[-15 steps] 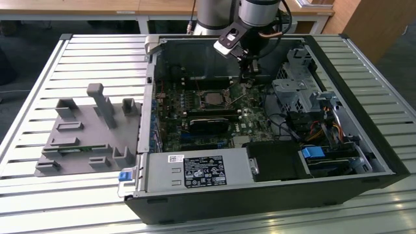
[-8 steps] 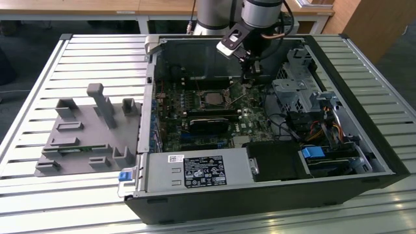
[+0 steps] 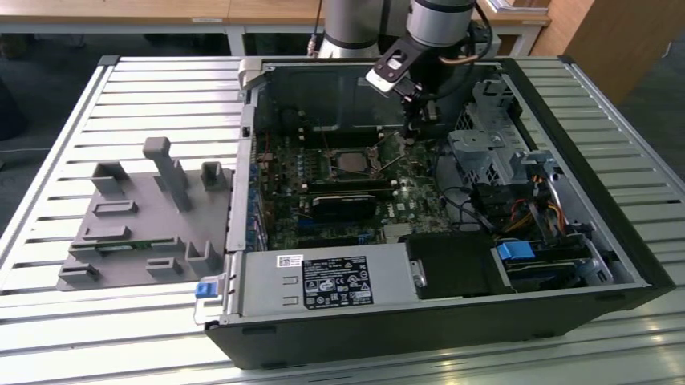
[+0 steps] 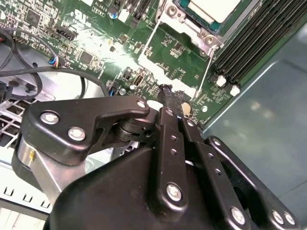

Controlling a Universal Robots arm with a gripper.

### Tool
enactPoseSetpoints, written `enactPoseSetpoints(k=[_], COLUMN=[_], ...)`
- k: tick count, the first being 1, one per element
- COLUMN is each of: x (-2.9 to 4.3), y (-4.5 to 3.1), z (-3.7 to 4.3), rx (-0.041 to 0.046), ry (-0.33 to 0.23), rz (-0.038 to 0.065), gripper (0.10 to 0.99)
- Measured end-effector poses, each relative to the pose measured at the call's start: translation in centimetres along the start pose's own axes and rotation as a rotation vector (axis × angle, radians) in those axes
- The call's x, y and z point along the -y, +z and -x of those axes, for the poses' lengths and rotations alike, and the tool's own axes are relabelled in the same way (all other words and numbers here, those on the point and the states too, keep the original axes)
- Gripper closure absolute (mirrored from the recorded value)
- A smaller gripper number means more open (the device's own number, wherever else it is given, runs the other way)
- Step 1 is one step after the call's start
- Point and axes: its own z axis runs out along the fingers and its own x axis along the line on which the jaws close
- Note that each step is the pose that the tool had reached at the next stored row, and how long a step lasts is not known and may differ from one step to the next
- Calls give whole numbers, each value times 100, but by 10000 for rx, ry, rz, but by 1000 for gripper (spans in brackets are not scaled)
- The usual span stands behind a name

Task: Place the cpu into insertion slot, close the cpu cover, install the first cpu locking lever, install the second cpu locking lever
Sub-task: 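Close the cpu cover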

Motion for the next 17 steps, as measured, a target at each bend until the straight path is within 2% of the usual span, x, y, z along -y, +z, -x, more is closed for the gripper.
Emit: enactPoseSetpoints(k=[8,13,17], x=[-77,-108,-121], y=[22,58,95], z=[-23,-49,-66], rx=[31,33,38], ry=[0,1,2], rz=[-63,-165,-203], gripper=[980,980,980])
